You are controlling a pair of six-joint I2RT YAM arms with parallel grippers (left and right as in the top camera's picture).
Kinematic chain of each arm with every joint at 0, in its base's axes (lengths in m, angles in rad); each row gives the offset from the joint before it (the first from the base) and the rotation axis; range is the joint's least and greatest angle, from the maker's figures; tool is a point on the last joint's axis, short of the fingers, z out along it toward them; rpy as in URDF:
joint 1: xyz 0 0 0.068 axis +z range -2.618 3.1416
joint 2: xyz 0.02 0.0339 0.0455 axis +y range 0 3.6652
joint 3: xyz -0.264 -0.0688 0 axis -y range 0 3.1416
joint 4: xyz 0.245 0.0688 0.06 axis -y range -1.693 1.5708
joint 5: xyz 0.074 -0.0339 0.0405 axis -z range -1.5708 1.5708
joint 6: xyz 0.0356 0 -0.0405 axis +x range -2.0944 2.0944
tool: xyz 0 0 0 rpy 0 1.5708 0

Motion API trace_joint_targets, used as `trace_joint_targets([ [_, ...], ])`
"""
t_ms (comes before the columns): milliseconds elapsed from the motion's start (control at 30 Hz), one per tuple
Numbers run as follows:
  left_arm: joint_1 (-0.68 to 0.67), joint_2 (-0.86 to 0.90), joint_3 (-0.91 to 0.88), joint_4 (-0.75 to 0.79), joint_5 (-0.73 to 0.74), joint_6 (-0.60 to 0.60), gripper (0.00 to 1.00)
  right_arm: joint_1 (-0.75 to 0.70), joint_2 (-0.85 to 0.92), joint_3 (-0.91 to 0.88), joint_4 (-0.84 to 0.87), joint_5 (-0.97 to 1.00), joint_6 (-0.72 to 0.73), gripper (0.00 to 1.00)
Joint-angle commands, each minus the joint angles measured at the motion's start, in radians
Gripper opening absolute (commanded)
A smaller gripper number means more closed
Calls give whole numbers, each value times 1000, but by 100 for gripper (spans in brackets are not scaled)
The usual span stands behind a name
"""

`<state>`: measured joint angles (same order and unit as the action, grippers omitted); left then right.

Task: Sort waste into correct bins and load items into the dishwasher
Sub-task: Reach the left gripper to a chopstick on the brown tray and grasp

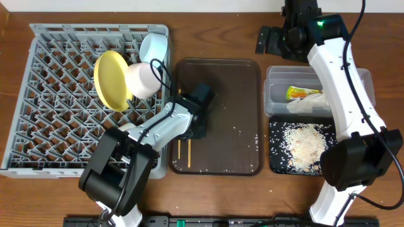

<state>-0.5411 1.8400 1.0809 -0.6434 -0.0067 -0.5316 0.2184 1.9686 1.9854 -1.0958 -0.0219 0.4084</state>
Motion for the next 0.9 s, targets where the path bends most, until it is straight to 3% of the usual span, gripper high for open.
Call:
trace_joint_targets([
  [0, -11, 36, -45, -5, -20, -20, 19, -2, 3, -3, -1, 10, -13, 99],
  [133, -23, 36, -45, -2, -21, -20, 8, -2, 3, -3, -1, 10, -13, 99],
  [467, -20, -34, 32, -15, -32, 25, 8, -2, 3, -3, -1, 10, -13, 99],
  [867, 54, -380, 69, -115, -58, 200, 8, -2, 3, -3, -1, 10, -13, 99],
])
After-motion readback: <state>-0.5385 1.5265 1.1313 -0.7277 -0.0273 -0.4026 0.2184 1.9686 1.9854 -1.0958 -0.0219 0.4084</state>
